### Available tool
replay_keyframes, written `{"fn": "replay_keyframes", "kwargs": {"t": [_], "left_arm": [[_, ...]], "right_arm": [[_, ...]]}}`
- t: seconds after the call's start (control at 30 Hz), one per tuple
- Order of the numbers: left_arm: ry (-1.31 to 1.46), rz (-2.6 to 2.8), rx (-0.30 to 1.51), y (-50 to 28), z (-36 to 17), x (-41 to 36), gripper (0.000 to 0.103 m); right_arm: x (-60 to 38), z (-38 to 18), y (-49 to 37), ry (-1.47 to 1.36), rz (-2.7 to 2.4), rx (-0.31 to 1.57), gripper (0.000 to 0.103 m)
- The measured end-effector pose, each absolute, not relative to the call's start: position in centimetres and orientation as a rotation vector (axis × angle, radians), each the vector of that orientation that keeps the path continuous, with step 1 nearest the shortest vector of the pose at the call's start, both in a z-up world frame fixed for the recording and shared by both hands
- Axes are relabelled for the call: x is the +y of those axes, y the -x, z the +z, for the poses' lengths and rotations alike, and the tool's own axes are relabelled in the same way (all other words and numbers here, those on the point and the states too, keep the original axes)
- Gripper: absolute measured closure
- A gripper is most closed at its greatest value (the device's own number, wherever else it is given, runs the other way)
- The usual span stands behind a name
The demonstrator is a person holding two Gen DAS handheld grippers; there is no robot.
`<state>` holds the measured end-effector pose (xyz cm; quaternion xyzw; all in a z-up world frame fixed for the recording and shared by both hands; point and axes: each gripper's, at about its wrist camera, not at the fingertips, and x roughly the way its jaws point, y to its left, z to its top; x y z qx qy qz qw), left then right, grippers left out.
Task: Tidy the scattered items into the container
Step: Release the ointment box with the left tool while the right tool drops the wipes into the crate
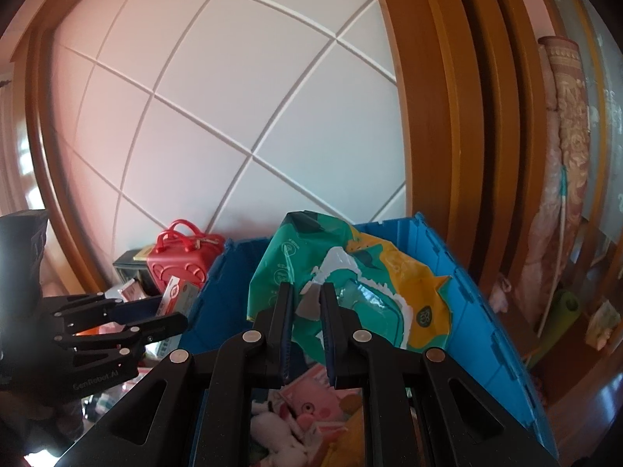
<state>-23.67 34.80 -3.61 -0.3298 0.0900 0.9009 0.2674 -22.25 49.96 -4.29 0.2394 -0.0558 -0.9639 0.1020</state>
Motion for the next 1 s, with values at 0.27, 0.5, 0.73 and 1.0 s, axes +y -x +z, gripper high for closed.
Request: {"fn": "replay_keyframes", "kwargs": {"t": [0.27, 0.5, 0.73, 1.0], "left_arm": [[0.925, 2.424, 0.158, 26.4, -3.1, 35.8, 0.007], [0.953, 2.502, 0.095, 26.6, -3.7, 32.2, 0.003], [0.978, 2.590, 0.079, 25.0, -4.7, 26.1, 0.003], [1.045, 2.771, 0.186, 21.9, -7.5, 15.7, 0.003]], "right_arm": [[50.8, -4.2, 24.5, -0.678, -2.874, -0.208, 0.055], [50.6, -4.6, 24.6, -0.639, -2.864, -0.255, 0.000], [48.7, -4.8, 23.1, -0.646, -2.825, -0.230, 0.000], [43.7, -4.0, 20.2, -0.622, -2.739, -0.160, 0.000]]}}
